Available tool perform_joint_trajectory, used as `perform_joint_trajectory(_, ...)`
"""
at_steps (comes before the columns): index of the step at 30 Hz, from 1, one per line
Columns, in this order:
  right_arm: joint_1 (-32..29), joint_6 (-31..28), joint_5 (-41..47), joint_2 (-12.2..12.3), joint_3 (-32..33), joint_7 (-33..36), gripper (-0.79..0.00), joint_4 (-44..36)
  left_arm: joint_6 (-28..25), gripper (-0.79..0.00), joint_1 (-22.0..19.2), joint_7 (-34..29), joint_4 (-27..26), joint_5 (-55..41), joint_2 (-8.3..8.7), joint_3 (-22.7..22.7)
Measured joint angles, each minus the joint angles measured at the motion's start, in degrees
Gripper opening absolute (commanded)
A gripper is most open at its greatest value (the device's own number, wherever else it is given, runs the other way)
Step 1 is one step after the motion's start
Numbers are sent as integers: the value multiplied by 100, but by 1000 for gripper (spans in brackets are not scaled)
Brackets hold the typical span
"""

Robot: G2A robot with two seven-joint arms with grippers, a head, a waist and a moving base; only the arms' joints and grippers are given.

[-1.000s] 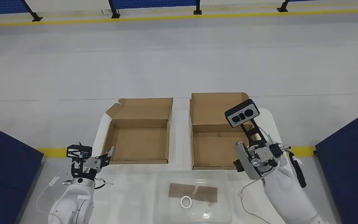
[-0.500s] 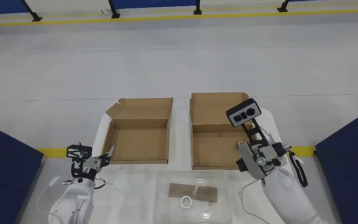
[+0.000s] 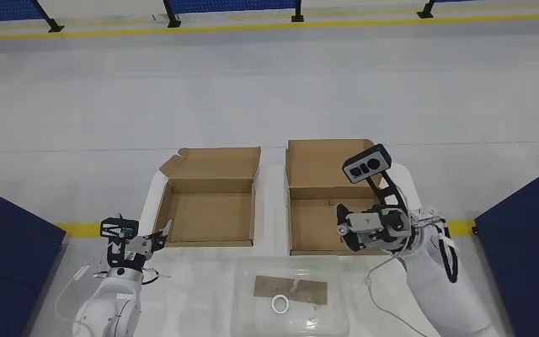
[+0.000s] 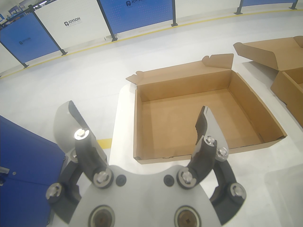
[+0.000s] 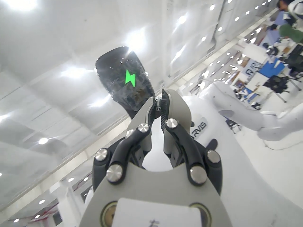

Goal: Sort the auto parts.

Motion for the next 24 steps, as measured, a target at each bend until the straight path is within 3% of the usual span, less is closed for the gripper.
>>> perform_joint_trajectory(8, -487, 61, -1498, 142, 566, 49, -785, 24, 0, 0, 0, 0, 0, 0, 0, 0)
perform_joint_trajectory(18, -498, 79, -1609, 165, 627, -64, -785, -14, 0, 0, 0, 0, 0, 0, 0, 0)
perform_joint_trajectory(24, -595, 508, -3345, 278, 973, -680, -785, 4, 0, 0, 0, 0, 0, 0, 0, 0)
